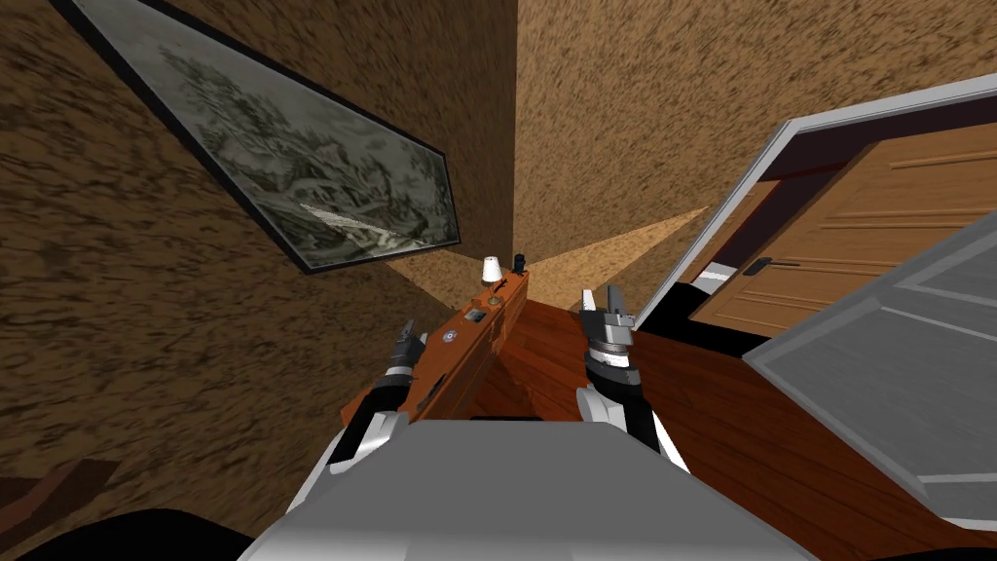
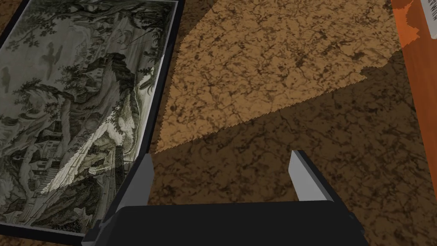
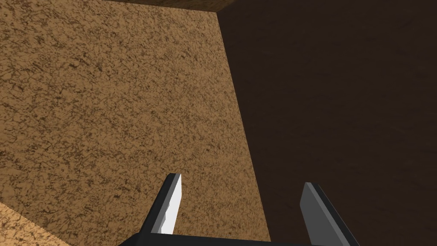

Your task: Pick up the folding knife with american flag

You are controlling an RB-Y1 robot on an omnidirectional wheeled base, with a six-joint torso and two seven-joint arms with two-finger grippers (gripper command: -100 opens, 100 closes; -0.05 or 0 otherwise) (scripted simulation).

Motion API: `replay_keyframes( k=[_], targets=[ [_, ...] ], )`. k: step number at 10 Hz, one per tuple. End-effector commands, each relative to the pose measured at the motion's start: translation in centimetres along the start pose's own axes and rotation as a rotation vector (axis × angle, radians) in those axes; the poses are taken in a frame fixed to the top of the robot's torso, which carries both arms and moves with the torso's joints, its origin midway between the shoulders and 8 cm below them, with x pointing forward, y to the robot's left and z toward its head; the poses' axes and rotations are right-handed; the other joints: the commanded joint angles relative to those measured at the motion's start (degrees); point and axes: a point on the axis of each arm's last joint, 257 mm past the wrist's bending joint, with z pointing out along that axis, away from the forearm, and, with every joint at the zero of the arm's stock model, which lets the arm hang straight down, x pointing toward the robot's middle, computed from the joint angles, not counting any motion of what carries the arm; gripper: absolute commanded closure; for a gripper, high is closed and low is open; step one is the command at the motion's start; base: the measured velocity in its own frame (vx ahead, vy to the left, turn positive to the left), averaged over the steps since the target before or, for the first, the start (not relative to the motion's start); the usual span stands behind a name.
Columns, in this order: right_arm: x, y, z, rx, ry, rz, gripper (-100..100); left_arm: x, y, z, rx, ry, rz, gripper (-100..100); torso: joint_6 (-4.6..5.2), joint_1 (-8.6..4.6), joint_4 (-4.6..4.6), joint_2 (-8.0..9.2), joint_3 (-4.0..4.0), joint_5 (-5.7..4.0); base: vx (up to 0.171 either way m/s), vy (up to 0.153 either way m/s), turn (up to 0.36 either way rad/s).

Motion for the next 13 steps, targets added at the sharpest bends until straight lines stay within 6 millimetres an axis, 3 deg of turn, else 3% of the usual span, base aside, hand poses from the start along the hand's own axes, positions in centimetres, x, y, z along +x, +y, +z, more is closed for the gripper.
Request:
replay_keyframes(
  k=[1, 2, 3, 4, 5, 6, 7, 9, 11, 12, 13],
  targets=[
    [0.0, 0.0, 0.0, 0.0, 0.0, 0.0, 0, -0.4, 1.5, -0.6, -0.056, -0.01, -0.023, -100, 0.0, 0.0, 0.0, 0.0, 0.0, 0.0, 0.047, -0.025, -0.065],
    [0.0, 0.0, 0.0, 0.0, 0.0, 0.0, 0, -1.4, 4.1, -1.6, -0.132, -0.033, -0.066, -100, -0.02, -0.01, 0.0, 0.04, 0.02, -0.01, 0.049, -0.025, -0.123],
    [0.0, 0.0, 0.0, 0.0, 0.0, 0.0, 0, -1.4, 4.3, -1.6, -0.139, -0.033, -0.066, -100, -0.01, -0.01, 0.01, 0.05, 0.02, 0.0, 0.047, -0.021, -0.053],
    [0.0, 0.0, 0.0, 0.0, 0.0, 0.0, 0, -2.4, 6.8, -2.8, -0.212, -0.059, -0.111, -100, -0.02, 0.0, 0.01, 0.05, 0.03, -0.01, 0.071, -0.032, -0.182],
    [0.0, 0.0, 0.0, 0.0, 0.0, 0.0, 0, -2.4, 7.0, -2.8, -0.221, -0.06, -0.111, -100, 0.0, -0.02, 0.0, -0.01, 0.0, -0.01, 0.062, -0.018, -0.062],
    [0.0, 0.0, 0.0, 0.0, 0.0, 0.0, 0, -3.4, 9.3, -4.2, -0.289, -0.09, -0.158, -100, -0.03, 0.02, 0.0, 0.0, -0.01, 0.0, 0.069, -0.009, -0.137],
    [0.0, 0.0, 0.0, 0.0, 0.0, 0.0, 0, -3.4, 9.7, -4.3, -0.302, -0.092, -0.158, -100, -0.01, 0.04, -0.01, -0.02, -0.01, 0.0, 0.056, -0.006, -0.061],
    [0.0, 0.0, 0.0, 0.0, 0.0, 0.0, 0, -5.1, 14.4, -7.6, -0.443, -0.159, -0.246, -100, 0.0, 0.0, 0.0, 0.0, 0.0, 0.0, 0.074, -0.029, -0.18],
    [0.0, 0.0, 0.0, 0.0, 0.0, 0.0, 0, -5.1, 14.8, -7.8, -0.46, -0.163, -0.256, -100, -0.03, 0.0, -0.01, -0.04, -0.03, -0.01, 0.055, -0.009, -0.014],
    [0.0, 0.0, 0.0, 0.0, 0.0, 0.0, 0, -5.9, 17.1, -9.8, -0.535, -0.202, -0.305, -100, -0.03, 0.04, 0.01, 0.06, 0.03, 0.0, 0.044, -0.005, -0.166],
    [0.0, 0.0, 0.0, 0.0, 0.0, 0.0, 0, -5.9, 17.1, -9.8, -0.535, -0.202, -0.305, -100, 0.0, 0.05, 0.01, 0.06, 0.03, 0.0, 0.045, -0.002, -0.074]
  ],
)
